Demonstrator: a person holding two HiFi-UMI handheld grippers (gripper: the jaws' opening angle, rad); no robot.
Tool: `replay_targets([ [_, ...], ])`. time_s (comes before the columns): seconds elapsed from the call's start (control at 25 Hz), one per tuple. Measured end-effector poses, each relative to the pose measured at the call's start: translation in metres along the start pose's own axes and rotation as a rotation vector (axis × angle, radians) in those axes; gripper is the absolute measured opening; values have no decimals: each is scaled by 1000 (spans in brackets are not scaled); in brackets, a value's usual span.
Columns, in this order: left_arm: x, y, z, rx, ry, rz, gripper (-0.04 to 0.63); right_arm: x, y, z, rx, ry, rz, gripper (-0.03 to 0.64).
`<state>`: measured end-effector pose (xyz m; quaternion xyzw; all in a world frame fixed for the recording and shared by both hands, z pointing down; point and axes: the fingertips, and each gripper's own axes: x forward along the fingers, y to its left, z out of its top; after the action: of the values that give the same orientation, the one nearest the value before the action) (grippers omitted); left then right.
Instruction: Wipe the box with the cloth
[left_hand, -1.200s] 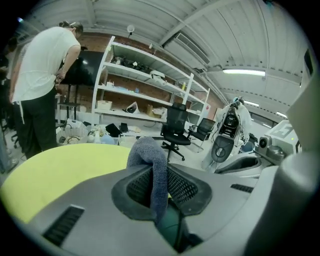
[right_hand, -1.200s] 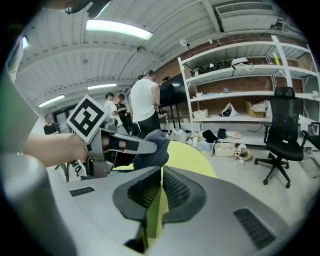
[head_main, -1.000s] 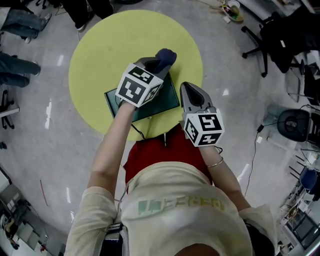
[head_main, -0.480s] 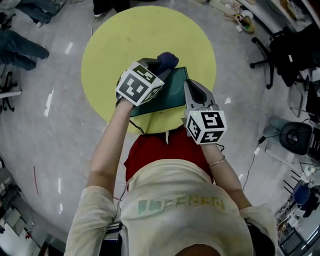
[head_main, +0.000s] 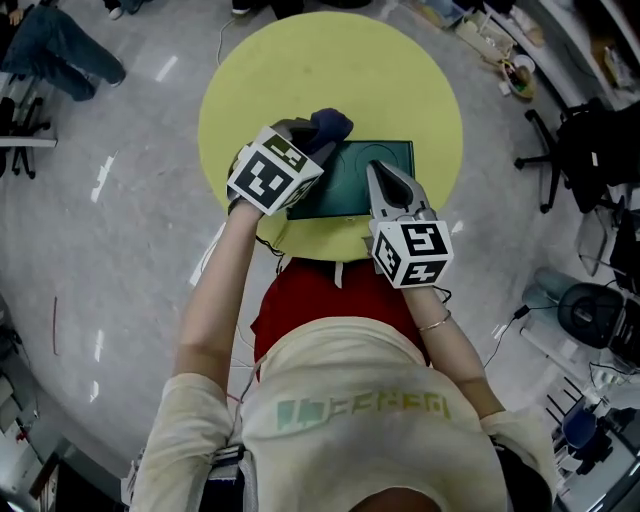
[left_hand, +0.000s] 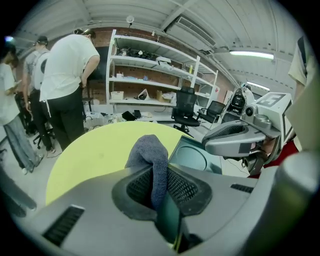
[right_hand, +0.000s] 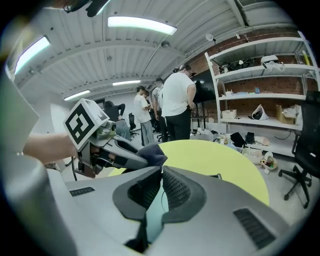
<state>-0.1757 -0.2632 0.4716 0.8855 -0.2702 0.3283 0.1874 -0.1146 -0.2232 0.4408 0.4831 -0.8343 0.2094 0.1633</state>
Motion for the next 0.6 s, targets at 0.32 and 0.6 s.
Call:
replay_targets([
  [0.32,-39,24,-35,-85,-28,99,64,2,35,-10,-43,20,74,38],
  [0.6,-94,42,-63,-188,-43,316,66,-22,41,-14,-45,0,95,38],
])
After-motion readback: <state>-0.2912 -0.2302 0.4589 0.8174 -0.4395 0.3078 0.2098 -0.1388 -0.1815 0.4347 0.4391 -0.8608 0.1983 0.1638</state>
